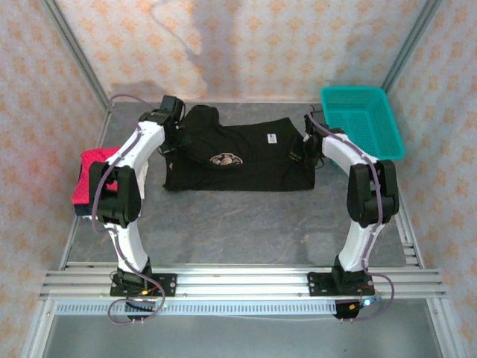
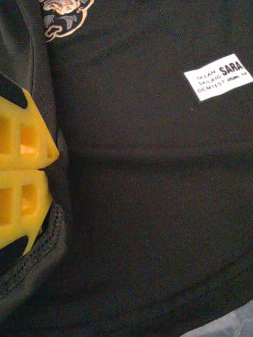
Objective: Fold and stack the t-shirts
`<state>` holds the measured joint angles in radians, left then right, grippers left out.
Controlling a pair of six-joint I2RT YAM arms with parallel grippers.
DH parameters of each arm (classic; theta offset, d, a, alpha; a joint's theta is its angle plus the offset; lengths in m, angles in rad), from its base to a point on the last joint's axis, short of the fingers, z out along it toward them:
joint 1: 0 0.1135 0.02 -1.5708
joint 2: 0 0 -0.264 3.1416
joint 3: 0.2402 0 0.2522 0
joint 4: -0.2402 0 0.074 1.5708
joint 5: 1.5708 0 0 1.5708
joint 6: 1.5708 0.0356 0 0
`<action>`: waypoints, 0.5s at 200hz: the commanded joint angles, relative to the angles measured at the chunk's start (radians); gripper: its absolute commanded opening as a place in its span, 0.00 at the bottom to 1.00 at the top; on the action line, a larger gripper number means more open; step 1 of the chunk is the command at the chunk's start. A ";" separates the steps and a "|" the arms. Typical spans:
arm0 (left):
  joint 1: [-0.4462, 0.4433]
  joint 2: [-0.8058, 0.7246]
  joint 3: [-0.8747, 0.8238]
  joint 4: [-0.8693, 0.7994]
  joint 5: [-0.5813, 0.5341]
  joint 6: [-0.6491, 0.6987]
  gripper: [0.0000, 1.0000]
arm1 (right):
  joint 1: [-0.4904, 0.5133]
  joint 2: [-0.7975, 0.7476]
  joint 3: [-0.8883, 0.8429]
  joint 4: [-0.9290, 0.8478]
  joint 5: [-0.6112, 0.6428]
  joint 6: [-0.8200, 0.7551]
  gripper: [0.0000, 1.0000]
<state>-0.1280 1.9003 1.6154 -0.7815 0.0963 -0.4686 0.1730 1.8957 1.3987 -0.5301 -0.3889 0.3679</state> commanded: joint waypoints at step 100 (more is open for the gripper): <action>0.015 0.092 0.064 -0.015 -0.002 -0.001 0.00 | -0.024 0.065 0.068 0.016 0.003 -0.028 0.00</action>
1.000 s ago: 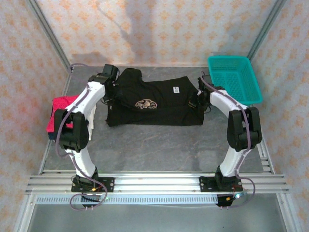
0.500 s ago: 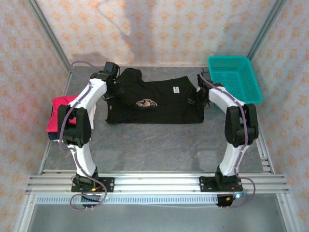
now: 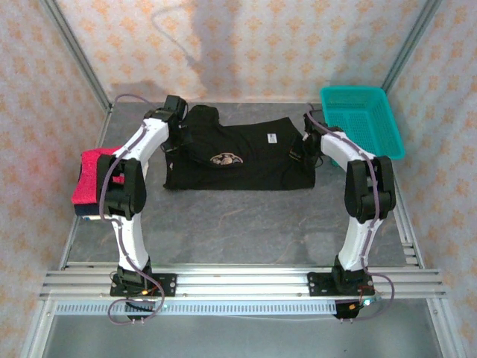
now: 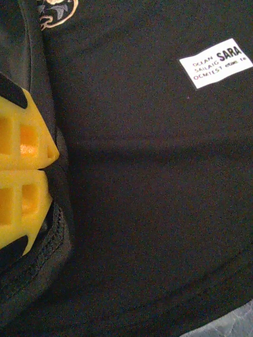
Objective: Fold and stack the t-shirts
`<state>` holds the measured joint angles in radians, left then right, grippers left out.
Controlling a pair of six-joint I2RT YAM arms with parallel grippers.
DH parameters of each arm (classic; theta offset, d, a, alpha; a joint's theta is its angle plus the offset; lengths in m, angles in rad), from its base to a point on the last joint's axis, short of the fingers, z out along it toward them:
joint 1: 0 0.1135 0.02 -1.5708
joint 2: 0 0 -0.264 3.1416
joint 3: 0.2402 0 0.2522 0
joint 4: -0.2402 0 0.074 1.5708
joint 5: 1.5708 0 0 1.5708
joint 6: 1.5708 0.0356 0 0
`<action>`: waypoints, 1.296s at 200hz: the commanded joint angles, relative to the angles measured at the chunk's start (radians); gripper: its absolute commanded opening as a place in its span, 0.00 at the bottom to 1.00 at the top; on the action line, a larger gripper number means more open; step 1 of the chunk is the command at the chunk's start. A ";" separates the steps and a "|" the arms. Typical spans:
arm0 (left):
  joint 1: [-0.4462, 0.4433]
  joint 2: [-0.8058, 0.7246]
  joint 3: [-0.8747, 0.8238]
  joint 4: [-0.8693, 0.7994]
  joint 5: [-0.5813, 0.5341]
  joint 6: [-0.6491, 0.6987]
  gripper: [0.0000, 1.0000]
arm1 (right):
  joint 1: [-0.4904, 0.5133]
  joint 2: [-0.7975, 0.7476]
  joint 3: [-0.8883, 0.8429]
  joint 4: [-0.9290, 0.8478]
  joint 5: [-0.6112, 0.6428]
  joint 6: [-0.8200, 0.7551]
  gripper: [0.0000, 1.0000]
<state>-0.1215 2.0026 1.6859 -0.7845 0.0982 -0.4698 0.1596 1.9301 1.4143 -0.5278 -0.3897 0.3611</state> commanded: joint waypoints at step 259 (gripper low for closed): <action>0.118 -0.512 -0.775 0.362 -0.019 -0.322 0.52 | -0.020 -0.216 -0.347 0.147 -0.023 -0.011 0.64</action>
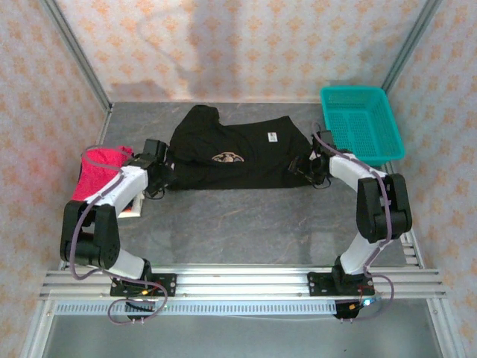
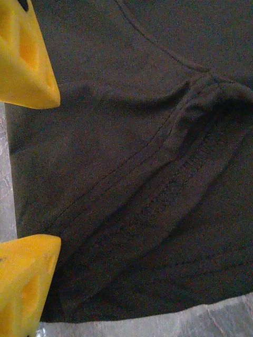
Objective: Fold and stack the t-shirts
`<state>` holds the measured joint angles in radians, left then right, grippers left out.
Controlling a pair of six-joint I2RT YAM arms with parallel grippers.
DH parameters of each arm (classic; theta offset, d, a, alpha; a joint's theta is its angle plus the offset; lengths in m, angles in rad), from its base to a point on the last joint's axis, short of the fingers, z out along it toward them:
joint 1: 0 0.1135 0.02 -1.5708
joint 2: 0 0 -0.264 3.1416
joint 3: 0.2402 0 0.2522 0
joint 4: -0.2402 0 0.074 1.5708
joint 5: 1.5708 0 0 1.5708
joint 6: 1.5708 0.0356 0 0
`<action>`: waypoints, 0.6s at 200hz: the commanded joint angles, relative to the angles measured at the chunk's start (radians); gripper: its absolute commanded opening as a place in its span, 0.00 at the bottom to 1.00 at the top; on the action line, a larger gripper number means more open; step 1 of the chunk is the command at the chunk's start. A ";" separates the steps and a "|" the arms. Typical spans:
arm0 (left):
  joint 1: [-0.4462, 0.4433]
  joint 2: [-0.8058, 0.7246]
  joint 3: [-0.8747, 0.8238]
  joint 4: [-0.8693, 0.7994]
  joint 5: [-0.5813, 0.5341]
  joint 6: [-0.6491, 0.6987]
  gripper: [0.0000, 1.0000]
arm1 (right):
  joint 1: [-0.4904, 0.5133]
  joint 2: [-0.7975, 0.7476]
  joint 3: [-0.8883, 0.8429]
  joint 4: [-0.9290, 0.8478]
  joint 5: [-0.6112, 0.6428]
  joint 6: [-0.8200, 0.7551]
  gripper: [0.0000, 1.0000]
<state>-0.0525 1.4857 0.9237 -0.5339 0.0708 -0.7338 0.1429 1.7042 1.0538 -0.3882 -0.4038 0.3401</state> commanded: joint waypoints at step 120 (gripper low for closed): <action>0.080 0.145 -0.023 0.124 0.192 -0.251 0.31 | -0.003 0.030 0.026 0.002 0.012 0.024 0.63</action>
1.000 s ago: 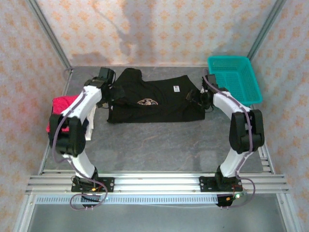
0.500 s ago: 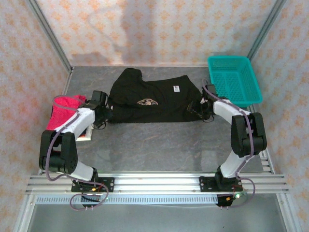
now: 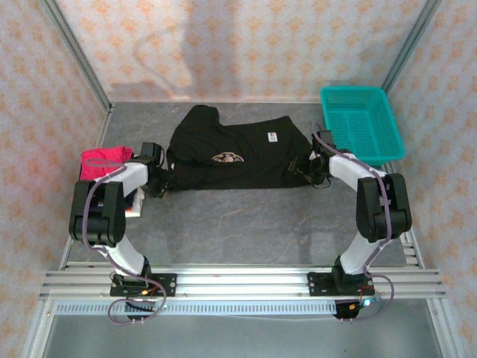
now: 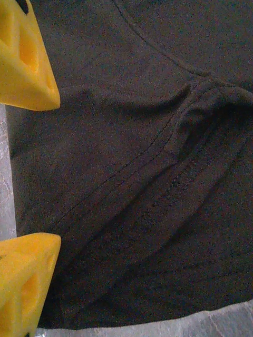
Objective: Fold and stack the t-shirts
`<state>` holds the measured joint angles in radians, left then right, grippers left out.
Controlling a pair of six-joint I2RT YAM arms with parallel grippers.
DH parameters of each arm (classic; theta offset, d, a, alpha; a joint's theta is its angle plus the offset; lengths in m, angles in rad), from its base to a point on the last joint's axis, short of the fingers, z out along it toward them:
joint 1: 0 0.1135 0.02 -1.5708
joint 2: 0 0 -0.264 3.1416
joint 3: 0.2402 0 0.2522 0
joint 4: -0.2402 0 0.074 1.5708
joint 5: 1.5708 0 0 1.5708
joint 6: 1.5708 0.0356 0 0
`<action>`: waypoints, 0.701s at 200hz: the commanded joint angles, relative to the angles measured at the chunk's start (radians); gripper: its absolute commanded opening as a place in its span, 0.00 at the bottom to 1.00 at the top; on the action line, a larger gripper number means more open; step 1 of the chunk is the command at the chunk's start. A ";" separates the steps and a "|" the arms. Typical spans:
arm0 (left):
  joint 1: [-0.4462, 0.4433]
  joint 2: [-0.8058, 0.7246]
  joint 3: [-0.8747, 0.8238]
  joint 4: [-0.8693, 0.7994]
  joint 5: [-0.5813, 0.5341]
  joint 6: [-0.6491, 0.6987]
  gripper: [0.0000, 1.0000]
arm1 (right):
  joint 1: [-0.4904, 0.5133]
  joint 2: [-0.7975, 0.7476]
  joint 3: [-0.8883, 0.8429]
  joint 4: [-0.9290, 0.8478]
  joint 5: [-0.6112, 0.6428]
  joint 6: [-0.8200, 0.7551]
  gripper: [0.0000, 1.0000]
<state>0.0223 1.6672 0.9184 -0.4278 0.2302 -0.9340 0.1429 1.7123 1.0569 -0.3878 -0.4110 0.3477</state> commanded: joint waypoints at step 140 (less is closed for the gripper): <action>0.016 -0.094 -0.096 -0.124 0.057 -0.095 0.00 | -0.048 0.014 -0.031 -0.026 0.065 -0.028 0.54</action>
<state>0.0284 1.6169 0.8631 -0.4706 0.2707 -0.9985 0.0925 1.6924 1.0454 -0.3767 -0.3141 0.3386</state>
